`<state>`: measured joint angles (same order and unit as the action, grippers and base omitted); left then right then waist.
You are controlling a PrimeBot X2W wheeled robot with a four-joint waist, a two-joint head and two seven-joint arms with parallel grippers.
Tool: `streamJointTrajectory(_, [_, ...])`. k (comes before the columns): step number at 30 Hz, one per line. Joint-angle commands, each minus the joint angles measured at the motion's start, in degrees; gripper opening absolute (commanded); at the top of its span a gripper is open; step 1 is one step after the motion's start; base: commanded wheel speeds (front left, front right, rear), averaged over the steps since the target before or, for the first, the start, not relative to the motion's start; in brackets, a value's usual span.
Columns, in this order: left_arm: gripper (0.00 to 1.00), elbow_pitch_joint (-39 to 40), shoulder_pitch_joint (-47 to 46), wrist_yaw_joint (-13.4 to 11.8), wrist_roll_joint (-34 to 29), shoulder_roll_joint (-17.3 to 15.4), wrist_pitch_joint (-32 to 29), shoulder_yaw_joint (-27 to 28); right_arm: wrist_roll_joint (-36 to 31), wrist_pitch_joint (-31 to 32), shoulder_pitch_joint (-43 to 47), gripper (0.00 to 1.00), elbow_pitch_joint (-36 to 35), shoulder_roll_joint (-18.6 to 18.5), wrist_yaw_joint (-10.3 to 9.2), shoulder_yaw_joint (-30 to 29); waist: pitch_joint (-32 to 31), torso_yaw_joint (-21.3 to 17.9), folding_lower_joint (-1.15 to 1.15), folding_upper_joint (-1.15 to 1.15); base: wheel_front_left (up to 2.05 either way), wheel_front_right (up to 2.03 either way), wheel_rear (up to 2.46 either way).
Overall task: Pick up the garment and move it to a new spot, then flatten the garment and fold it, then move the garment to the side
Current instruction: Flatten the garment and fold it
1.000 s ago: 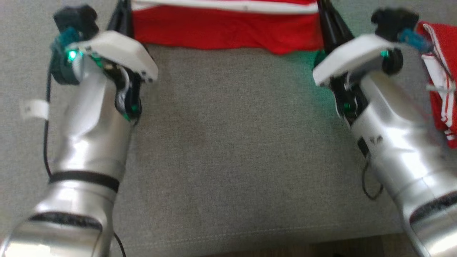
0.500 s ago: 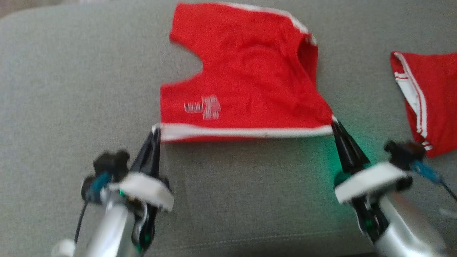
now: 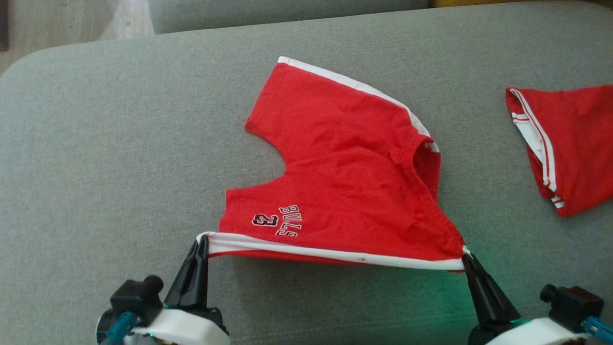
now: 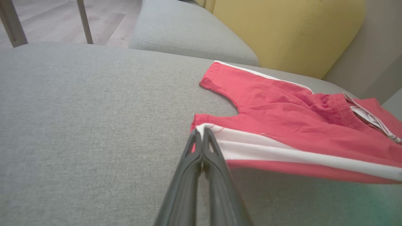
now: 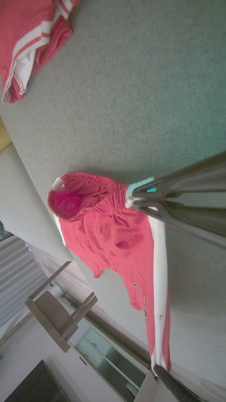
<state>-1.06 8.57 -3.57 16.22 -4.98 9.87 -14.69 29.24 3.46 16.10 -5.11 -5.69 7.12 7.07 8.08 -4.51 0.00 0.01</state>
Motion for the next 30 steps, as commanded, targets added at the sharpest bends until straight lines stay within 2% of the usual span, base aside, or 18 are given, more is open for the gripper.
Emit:
streamJointTrajectory(1, [0.0, 2.8, -1.6, -0.8, 0.2, -1.0, 0.0, 2.8, -0.7, 0.7, -0.9, 0.0, -3.2, -0.4, 0.36, -0.3, 0.1, -0.1, 0.0, -0.01, 0.0, 0.0, 0.0])
streamJointTrajectory(8, [0.0, 4.3, -8.6, 1.1, -0.4, -3.0, -2.2, 2.3, 0.3, 4.0, -4.3, 0.0, -7.1, 2.0, 0.36, -0.2, 2.4, -0.4, 0.0, -0.01, 0.0, 0.0, 0.0])
streamJointTrajectory(15, [0.0, -3.0, -25.3, 4.5, -1.0, -4.6, -4.2, 2.0, 3.4, 2.9, -14.8, 0.0, -3.9, 2.6, 0.36, 1.8, 7.9, -0.6, 0.0, -0.01, 0.0, 0.0, 0.0])
streamJointTrajectory(23, [0.0, -20.2, -47.5, 9.2, -1.9, -4.3, -5.1, -1.8, 6.9, -2.6, -26.8, 0.0, 5.1, 2.8, 0.36, 0.7, 14.0, -3.3, 0.0, -0.01, 0.0, 0.0, 0.0])
streamJointTrajectory(30, [0.0, -38.2, -64.3, 10.8, -0.6, -4.7, -3.9, -5.0, 11.1, -7.2, -36.4, 0.0, 13.4, 2.8, 0.36, 4.1, 18.6, -7.9, 0.0, -0.01, 0.0, 0.0, 0.0])
